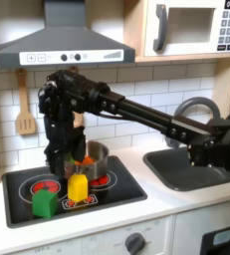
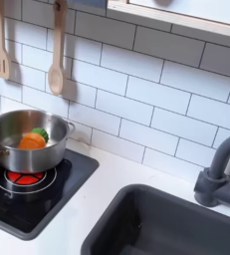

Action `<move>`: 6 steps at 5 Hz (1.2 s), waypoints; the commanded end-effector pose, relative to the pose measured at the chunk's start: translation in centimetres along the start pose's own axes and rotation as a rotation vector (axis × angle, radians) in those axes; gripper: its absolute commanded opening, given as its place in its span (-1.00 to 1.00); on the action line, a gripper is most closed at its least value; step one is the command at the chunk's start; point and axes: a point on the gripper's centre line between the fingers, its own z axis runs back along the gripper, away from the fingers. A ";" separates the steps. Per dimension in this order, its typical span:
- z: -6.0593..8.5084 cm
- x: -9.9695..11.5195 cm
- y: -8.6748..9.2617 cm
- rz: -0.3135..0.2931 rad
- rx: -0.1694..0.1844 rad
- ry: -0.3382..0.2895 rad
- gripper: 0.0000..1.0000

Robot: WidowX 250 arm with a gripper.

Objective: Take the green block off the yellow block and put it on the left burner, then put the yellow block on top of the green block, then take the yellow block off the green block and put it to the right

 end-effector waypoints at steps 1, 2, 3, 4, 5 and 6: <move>-0.1 -0.4 -0.6 -0.007 -0.007 0.000 1.00; -1.0 -1.2 -1.5 -0.033 -0.011 0.028 1.00; -2.1 -2.4 -3.4 -0.080 -0.026 0.070 1.00; -1.2 -3.4 -4.4 -0.103 -0.035 0.045 1.00; -1.8 -4.2 -5.1 -0.117 -0.037 0.064 1.00; -1.9 -5.2 -5.7 -0.140 -0.038 0.065 1.00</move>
